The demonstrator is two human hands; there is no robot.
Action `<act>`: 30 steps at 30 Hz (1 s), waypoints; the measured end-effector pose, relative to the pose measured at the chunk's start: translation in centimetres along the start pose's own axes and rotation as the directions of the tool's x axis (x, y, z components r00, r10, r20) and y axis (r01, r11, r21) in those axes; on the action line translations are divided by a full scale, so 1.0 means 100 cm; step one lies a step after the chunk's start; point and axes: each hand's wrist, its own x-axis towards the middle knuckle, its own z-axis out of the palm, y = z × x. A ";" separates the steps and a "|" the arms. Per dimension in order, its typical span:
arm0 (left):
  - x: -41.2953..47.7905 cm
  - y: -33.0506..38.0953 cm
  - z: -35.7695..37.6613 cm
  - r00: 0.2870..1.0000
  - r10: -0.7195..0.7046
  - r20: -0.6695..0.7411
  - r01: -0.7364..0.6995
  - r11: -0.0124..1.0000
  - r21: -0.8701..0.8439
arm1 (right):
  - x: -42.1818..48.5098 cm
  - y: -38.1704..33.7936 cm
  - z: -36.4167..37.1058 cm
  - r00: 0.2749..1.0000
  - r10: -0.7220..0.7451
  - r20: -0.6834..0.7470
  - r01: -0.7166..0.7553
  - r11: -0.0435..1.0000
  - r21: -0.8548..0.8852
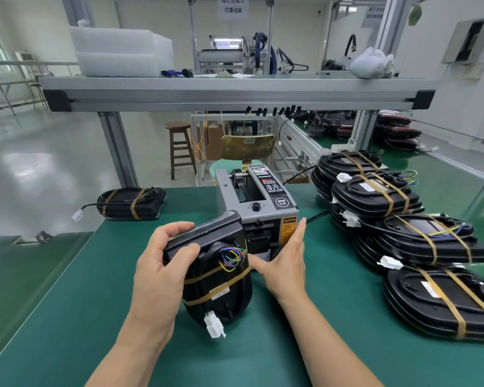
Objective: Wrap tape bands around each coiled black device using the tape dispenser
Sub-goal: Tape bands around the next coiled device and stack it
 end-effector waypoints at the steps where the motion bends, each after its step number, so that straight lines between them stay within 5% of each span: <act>1: 0.001 0.001 0.000 1.000 -0.001 -0.002 0.001 1.000 0.012 | 0.003 -0.001 -0.003 1.000 0.007 0.019 -0.007 1.000 -0.014; 3: 0.001 0.000 -0.001 1.000 -0.004 -0.013 0.005 0.999 0.034 | 0.002 -0.004 -0.008 1.000 -0.010 0.010 0.010 0.998 -0.069; 8: 0.003 0.001 -0.001 0.998 0.026 -0.060 -0.018 0.991 0.129 | -0.018 -0.012 -0.009 0.932 -0.216 -0.290 0.230 0.973 0.012; 12: 0.004 0.005 0.001 0.999 0.032 -0.022 -0.029 0.988 0.150 | -0.010 -0.024 -0.008 0.993 0.015 -0.121 0.007 0.984 0.176; 18: 0.002 0.007 0.001 0.999 0.038 -0.013 -0.035 0.989 0.145 | 0.001 -0.031 -0.003 0.955 0.297 -0.013 -0.259 0.850 0.458; 30: 0.001 0.012 0.006 1.000 0.006 0.025 -0.009 0.988 0.154 | 0.007 -0.047 -0.005 0.903 0.428 0.032 -0.376 0.754 0.539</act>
